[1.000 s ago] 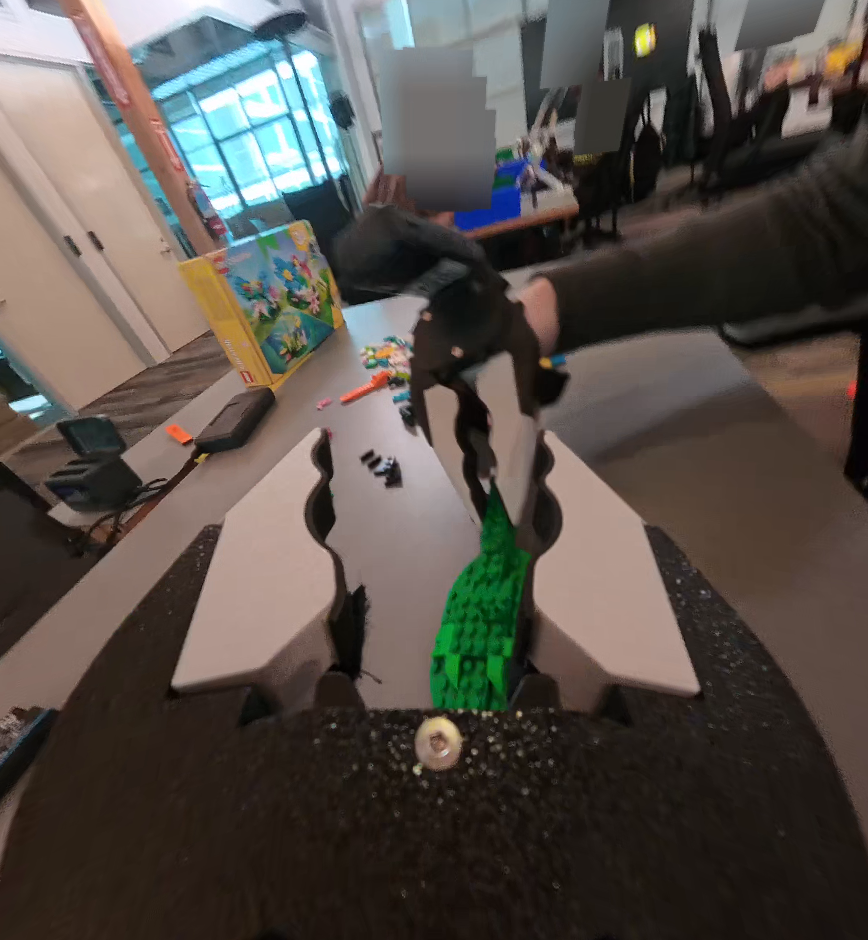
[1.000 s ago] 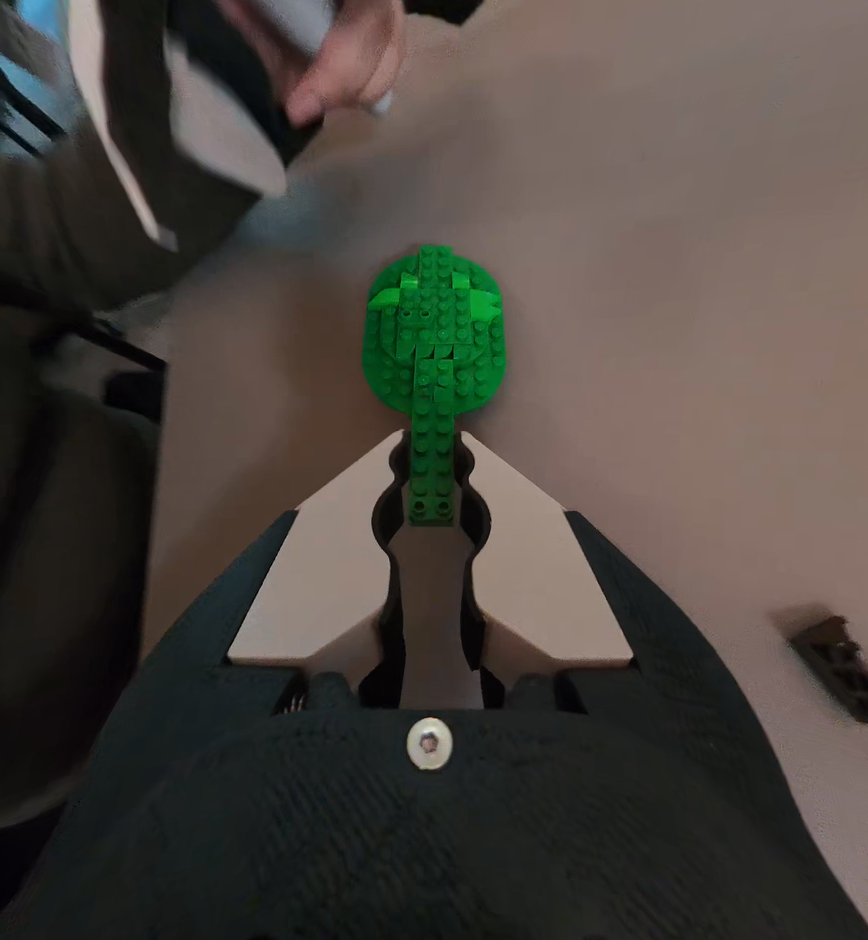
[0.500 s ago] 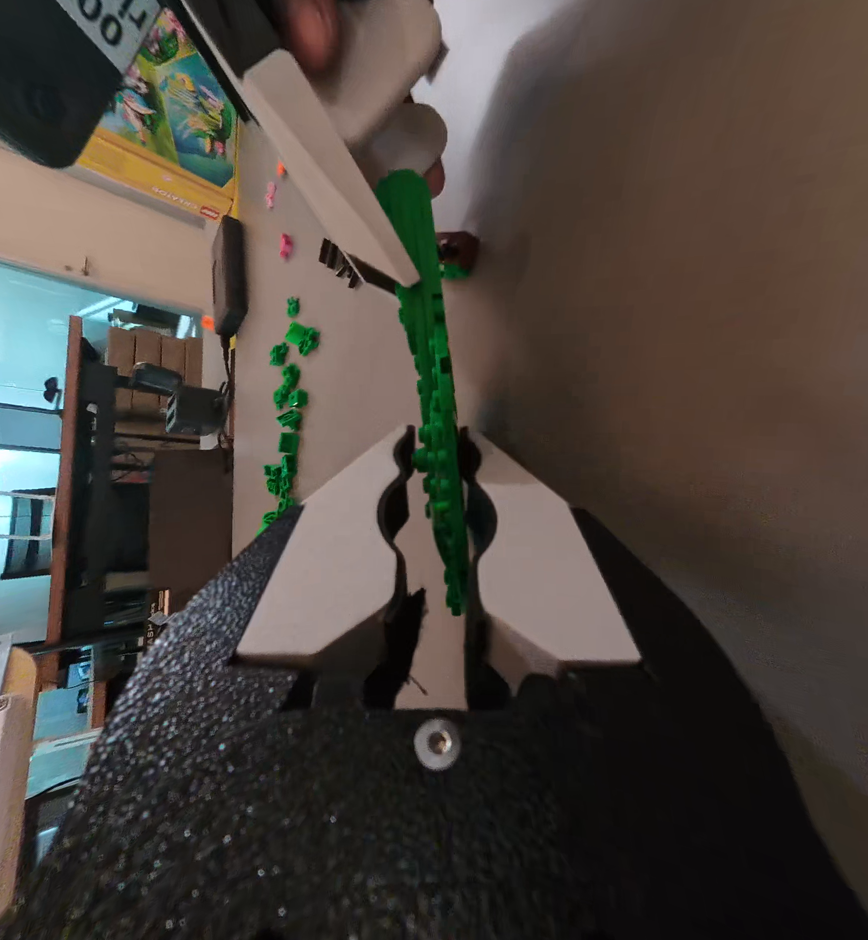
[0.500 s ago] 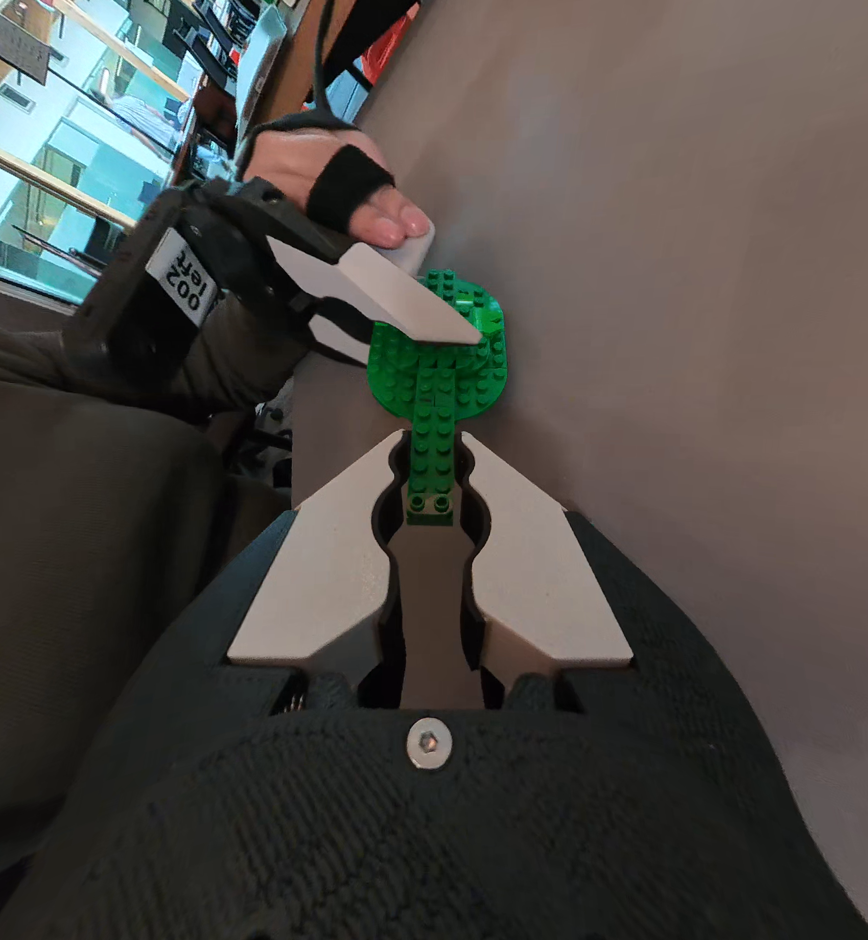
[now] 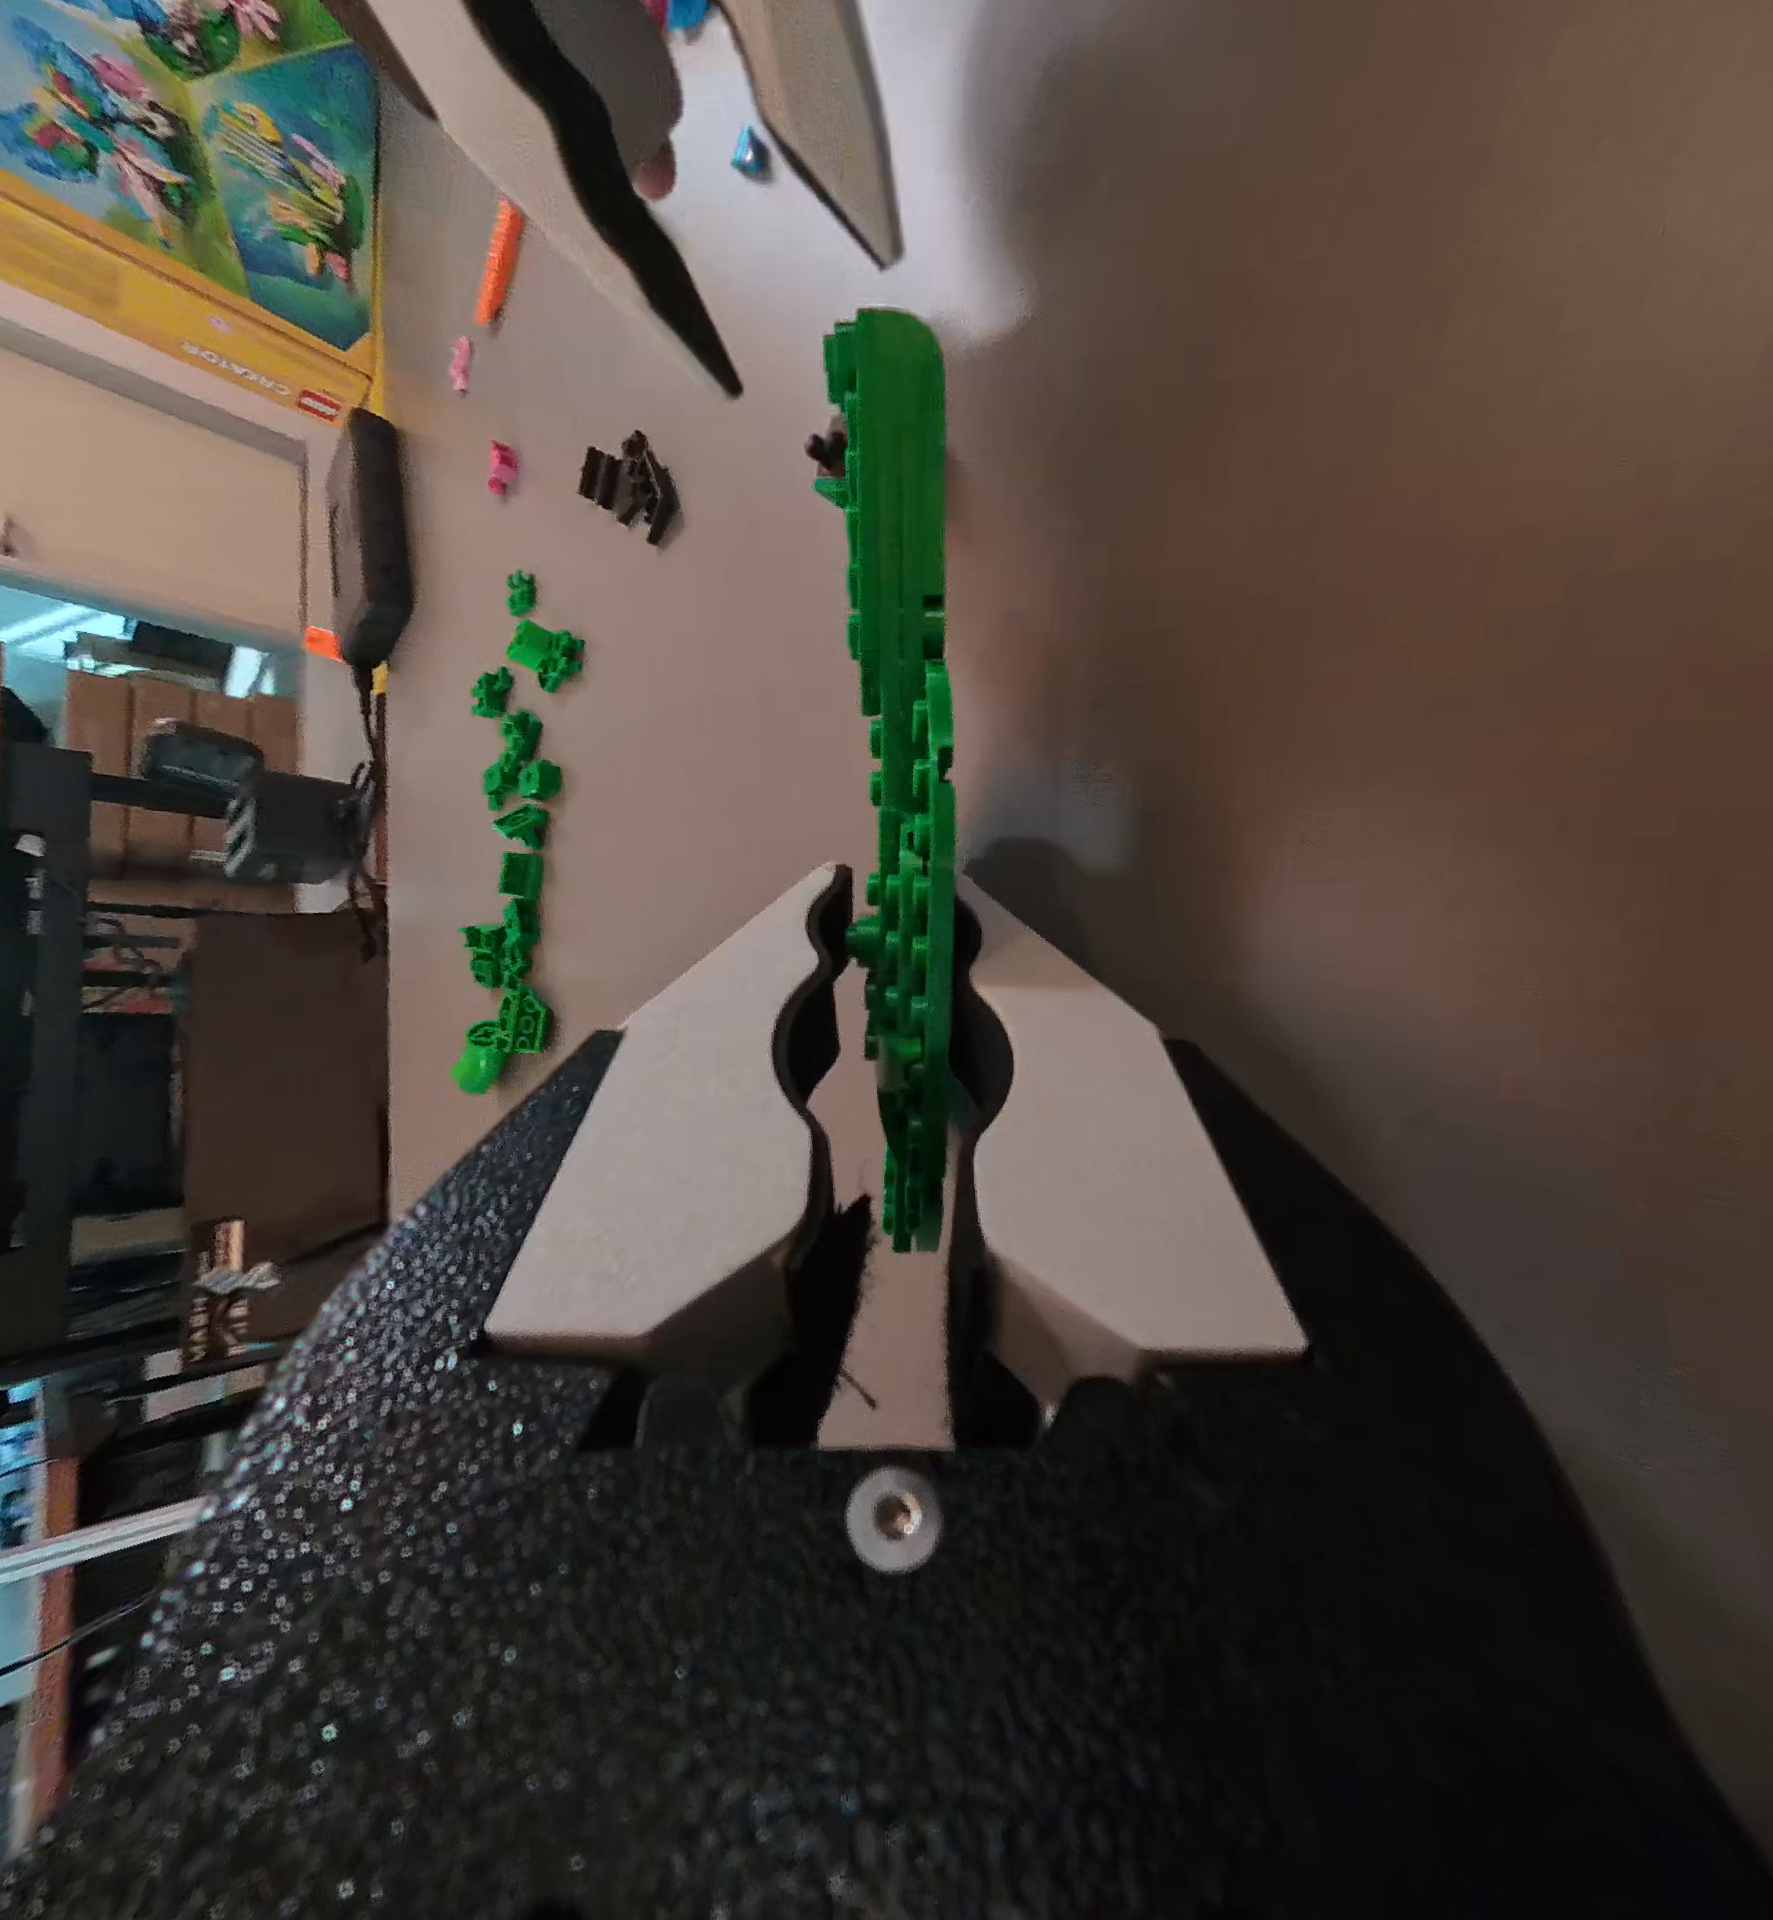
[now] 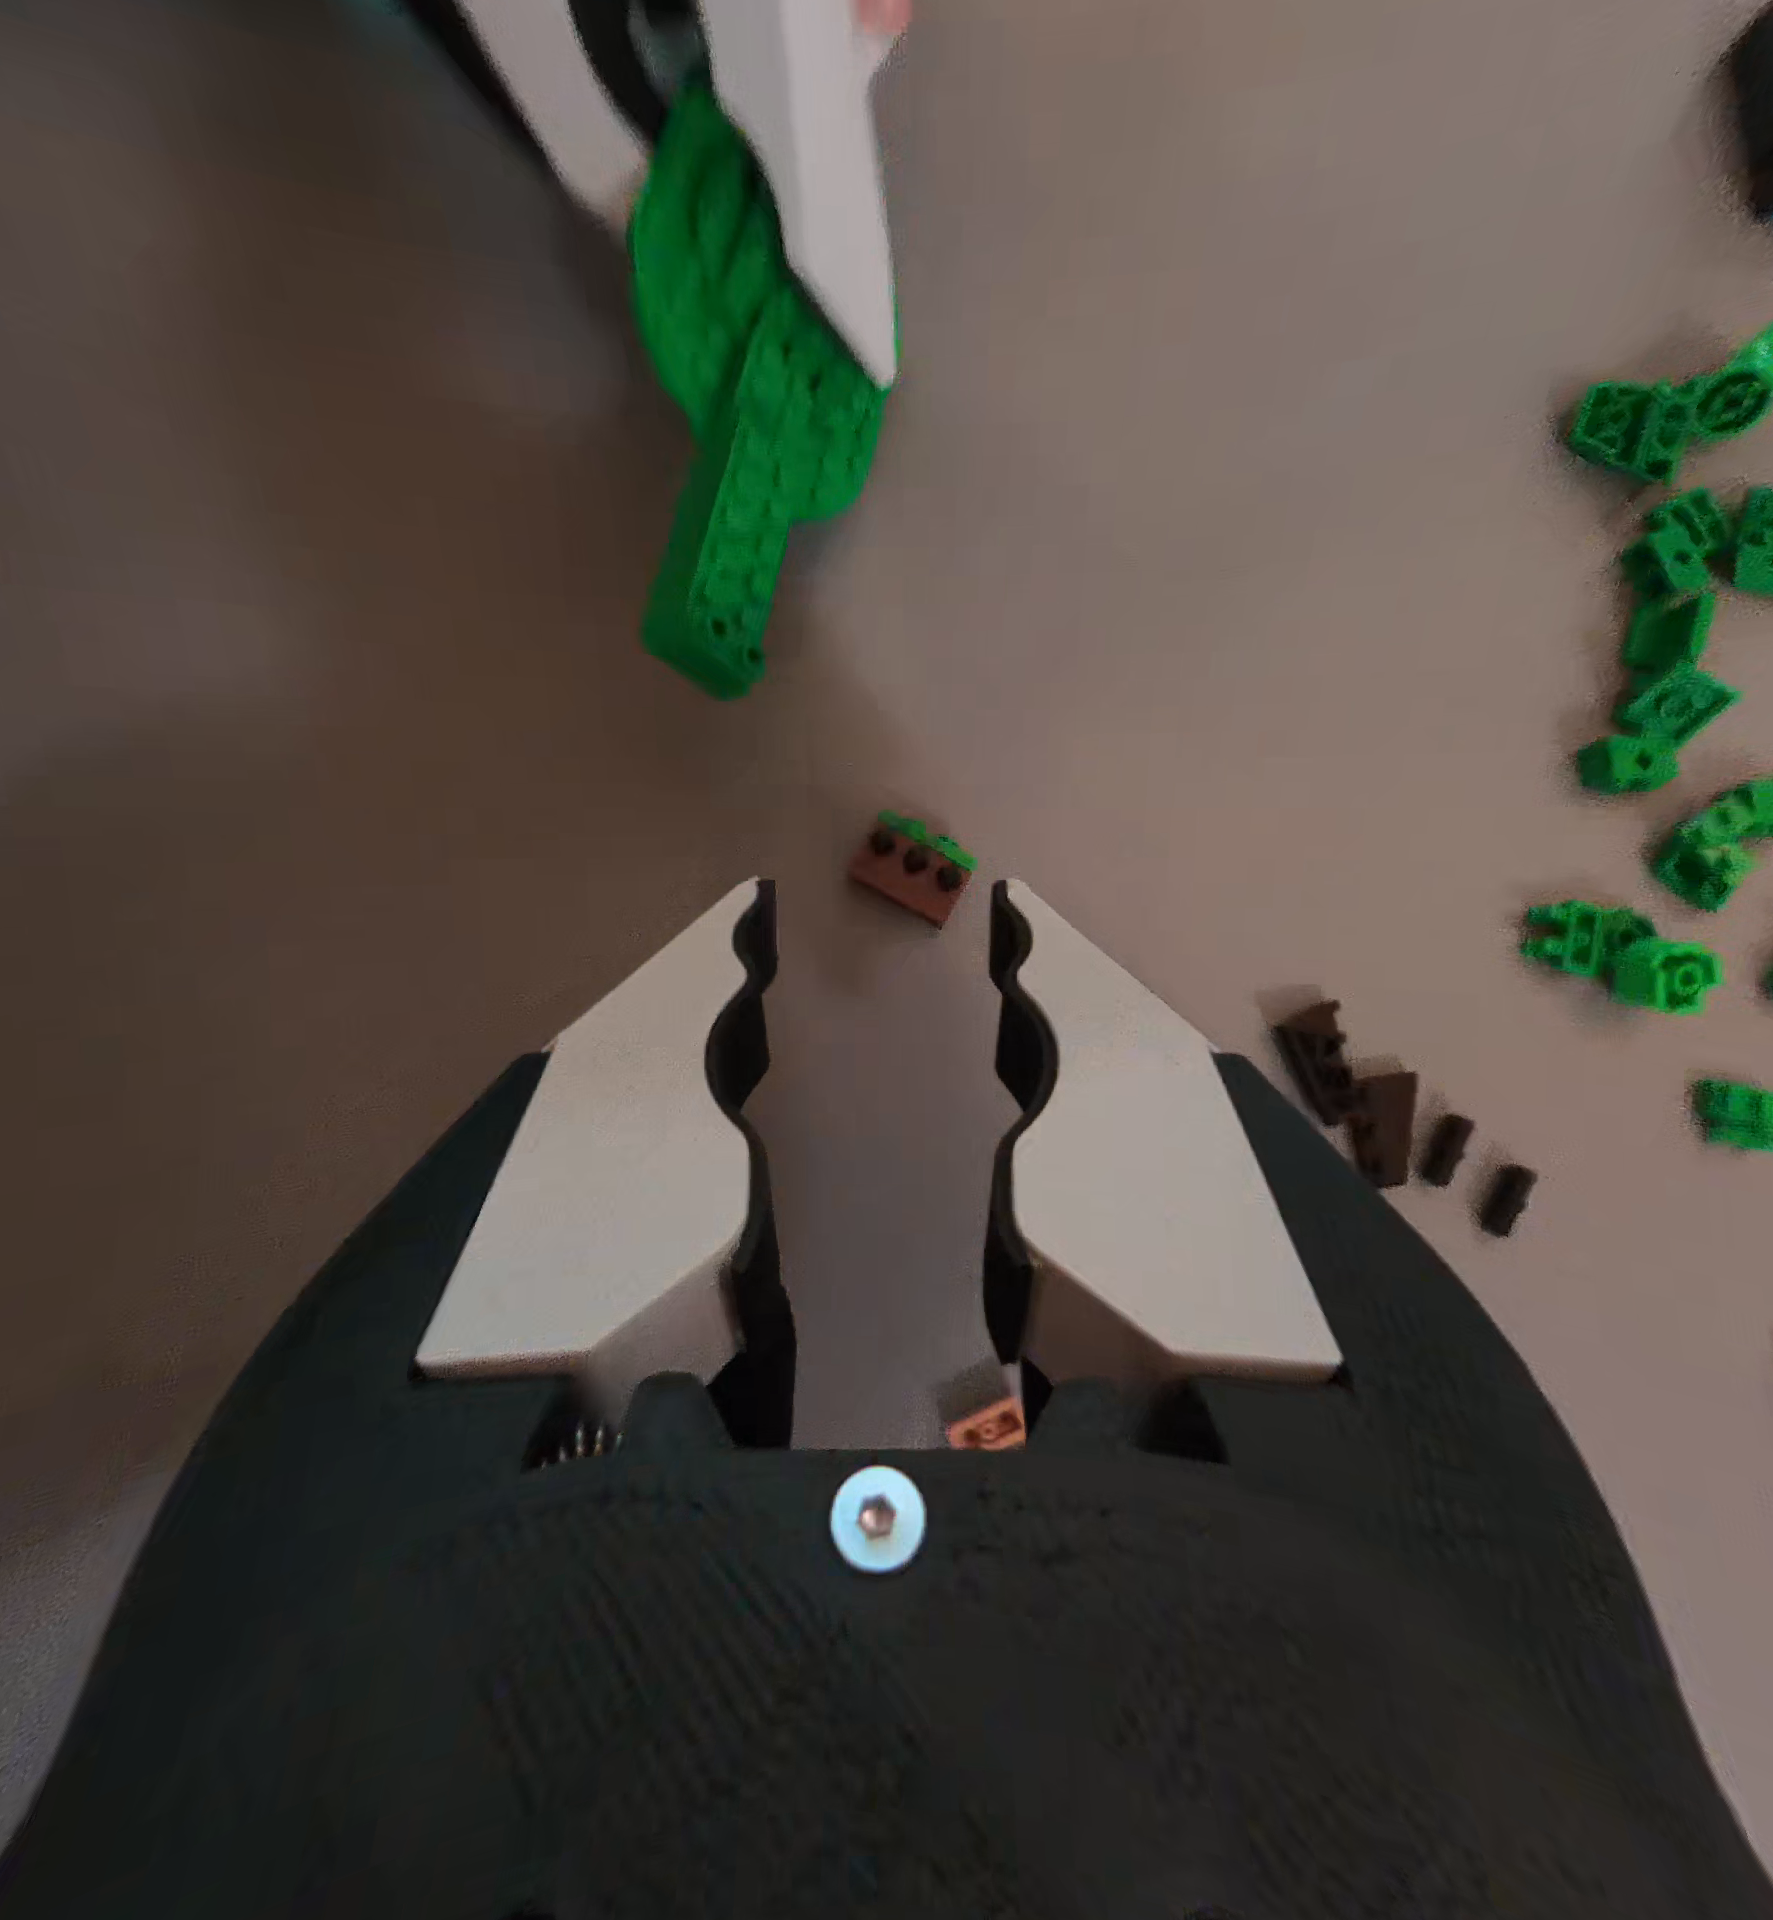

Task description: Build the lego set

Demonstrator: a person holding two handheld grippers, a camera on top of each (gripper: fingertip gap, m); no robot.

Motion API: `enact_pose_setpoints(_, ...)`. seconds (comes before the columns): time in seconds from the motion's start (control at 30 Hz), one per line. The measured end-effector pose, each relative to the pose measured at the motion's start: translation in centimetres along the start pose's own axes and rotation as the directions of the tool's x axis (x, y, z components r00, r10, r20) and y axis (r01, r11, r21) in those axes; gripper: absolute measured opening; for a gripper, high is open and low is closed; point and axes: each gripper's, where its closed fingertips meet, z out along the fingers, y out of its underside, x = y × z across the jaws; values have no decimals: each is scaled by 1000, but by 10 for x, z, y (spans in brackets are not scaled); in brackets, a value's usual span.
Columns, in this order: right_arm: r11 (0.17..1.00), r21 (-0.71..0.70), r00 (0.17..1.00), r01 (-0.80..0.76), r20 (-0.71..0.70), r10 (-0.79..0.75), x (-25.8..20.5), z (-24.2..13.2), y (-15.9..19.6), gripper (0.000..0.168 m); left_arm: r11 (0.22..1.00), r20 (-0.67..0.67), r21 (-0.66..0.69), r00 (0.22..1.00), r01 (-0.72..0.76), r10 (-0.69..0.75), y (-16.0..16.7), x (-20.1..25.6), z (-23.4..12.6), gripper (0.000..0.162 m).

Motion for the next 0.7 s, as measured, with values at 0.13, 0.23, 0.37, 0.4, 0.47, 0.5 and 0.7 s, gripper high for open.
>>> enact_pose_setpoints(0.13, 986, -123, 993, 114, -15, -117, 4, 14, 4, 40, 998, -74, -3, 995, 70, -71, 2, 6, -9, 14)
enact_pose_setpoints(0.23, 987, -124, 995, 99, 6, -99, 4, 16, 0, 40, 992, -120, -11, 985, 125, -126, 2, 10, -14, 13)
enact_pose_setpoints(0.37, 972, -141, 982, 187, 54, -181, -1, 16, 2, 45, 985, -175, -6, 970, 172, -170, 0, 15, -19, 14)
enact_pose_setpoints(0.4, 963, -146, 974, 225, 65, -217, -2, 16, 2, 45, 983, -190, 4, 965, 186, -182, -2, 17, -20, 14)
enact_pose_setpoints(0.47, 950, -155, 961, 273, 89, -261, -4, 16, 2, 45, 975, -227, 34, 952, 220, -207, -8, 20, -22, 14)
enact_pose_setpoints(0.5, 945, -156, 956, 288, 103, -275, -5, 16, 0, 45, 970, -244, 51, 945, 239, -220, -12, 21, -23, 14)
enact_pose_setpoints(0.7, 895, -247, 928, 372, 135, -348, 2, 21, 8, 41, 957, -278, 69, 926, 283, -254, -16, 22, -28, 13)
